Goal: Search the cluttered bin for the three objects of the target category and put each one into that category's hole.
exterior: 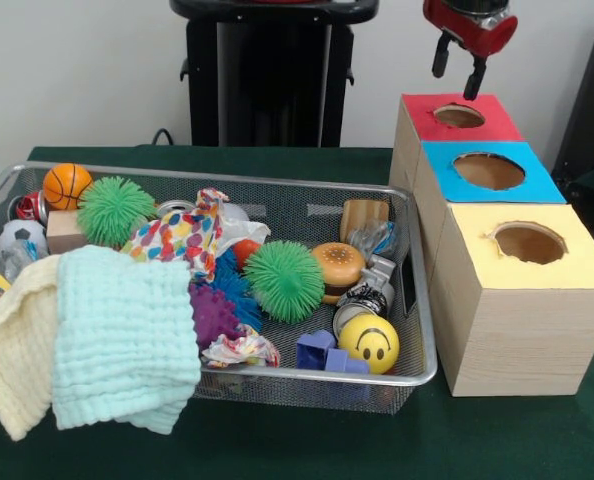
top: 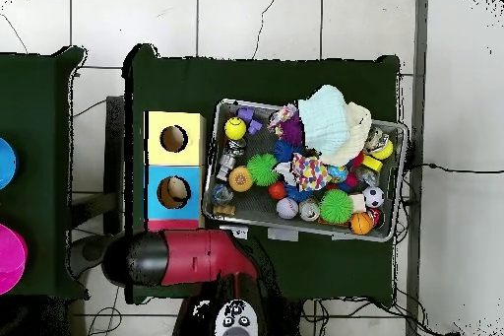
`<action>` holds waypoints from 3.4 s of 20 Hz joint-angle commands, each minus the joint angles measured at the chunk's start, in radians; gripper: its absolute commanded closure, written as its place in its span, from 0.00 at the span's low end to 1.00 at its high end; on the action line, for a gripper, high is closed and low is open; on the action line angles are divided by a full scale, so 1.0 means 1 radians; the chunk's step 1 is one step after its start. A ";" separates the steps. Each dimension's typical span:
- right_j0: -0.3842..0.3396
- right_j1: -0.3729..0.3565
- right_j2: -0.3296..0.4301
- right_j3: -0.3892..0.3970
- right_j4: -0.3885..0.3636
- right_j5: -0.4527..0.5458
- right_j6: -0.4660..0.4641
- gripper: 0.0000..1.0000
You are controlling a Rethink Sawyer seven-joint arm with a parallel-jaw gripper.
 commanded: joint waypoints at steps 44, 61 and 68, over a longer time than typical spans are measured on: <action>0.017 0.411 -0.388 -0.716 -0.689 -0.349 0.114 0.00; -0.059 0.640 -0.508 -0.771 -0.598 -0.519 0.192 0.00; -0.097 0.706 -0.479 -0.738 -0.553 -0.588 0.163 0.00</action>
